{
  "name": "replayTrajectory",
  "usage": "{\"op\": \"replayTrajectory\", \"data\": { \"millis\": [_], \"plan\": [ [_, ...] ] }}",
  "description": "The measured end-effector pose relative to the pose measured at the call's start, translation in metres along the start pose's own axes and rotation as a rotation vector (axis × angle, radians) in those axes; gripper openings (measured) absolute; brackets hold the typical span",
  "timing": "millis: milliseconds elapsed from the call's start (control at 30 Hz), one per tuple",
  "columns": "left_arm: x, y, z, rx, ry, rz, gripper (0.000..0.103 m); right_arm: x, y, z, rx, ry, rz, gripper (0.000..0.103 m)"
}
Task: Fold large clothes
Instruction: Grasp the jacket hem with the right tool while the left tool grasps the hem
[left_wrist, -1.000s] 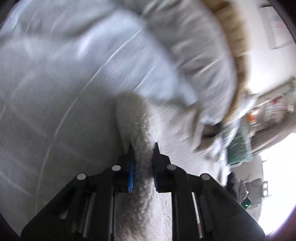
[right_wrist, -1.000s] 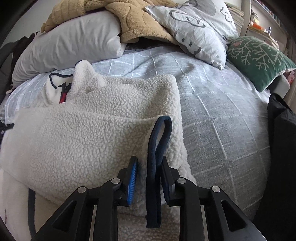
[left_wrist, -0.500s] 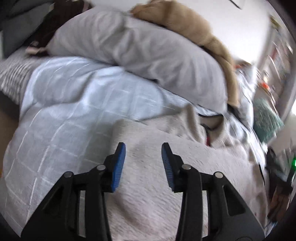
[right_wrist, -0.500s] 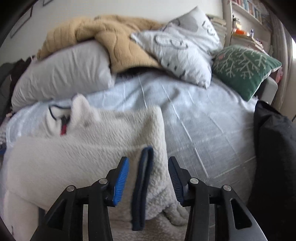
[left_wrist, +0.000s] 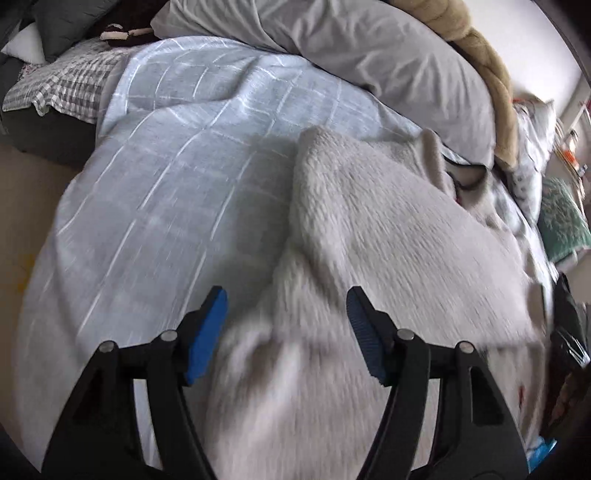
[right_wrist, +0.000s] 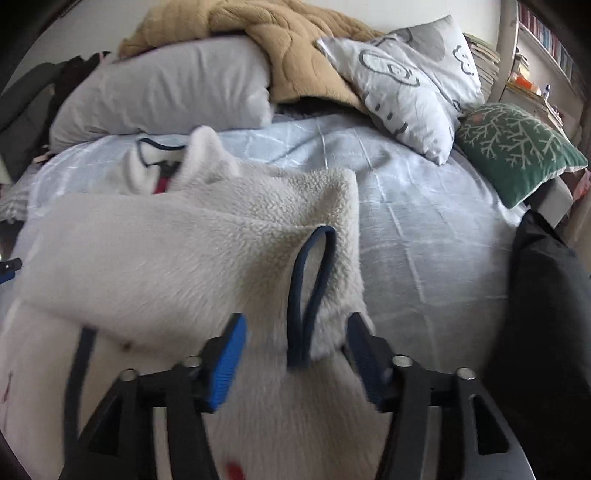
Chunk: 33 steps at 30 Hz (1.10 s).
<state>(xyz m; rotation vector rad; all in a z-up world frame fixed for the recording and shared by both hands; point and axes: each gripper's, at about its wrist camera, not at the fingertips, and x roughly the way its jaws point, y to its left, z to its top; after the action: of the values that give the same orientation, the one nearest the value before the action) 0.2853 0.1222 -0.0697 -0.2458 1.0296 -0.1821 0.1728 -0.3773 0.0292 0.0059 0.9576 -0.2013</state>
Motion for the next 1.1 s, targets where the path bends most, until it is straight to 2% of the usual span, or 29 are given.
{"op": "replayTrajectory", "data": {
  "millis": [67,200,300,433,567,733,833,933,1033,1100],
  "plan": [
    [-0.017,0.000,-0.012,0.017,0.044,-0.024,0.075,-0.025,-0.008,-0.008,0.008,0.000,0.030,0.069],
    [-0.041,0.001,-0.041,0.047,0.124,-0.062,0.076,-0.063,-0.023,-0.032,0.029,0.018,0.101,0.074],
    [-0.054,0.008,-0.066,0.086,0.218,-0.061,0.076,-0.089,-0.025,-0.059,0.016,0.055,0.145,0.075],
    [-0.068,0.026,-0.103,0.125,0.293,-0.080,0.076,-0.110,-0.031,-0.101,-0.005,0.156,0.202,0.075],
    [-0.071,0.045,-0.126,0.092,0.384,-0.143,0.076,-0.116,-0.042,-0.137,0.037,0.257,0.268,0.075],
    [-0.062,0.064,-0.152,0.011,0.518,-0.245,0.076,-0.115,-0.059,-0.168,0.093,0.324,0.316,0.075],
    [-0.056,0.066,-0.166,0.018,0.573,-0.271,0.076,-0.110,-0.073,-0.182,0.151,0.378,0.373,0.075],
    [-0.050,0.065,-0.179,0.018,0.630,-0.331,0.076,-0.103,-0.082,-0.195,0.210,0.420,0.438,0.075],
    [-0.048,0.064,-0.184,-0.018,0.666,-0.449,0.075,-0.094,-0.082,-0.207,0.243,0.460,0.501,0.075],
    [-0.047,0.061,-0.185,-0.015,0.681,-0.491,0.075,-0.087,-0.078,-0.213,0.250,0.485,0.520,0.075]
  ]
}}
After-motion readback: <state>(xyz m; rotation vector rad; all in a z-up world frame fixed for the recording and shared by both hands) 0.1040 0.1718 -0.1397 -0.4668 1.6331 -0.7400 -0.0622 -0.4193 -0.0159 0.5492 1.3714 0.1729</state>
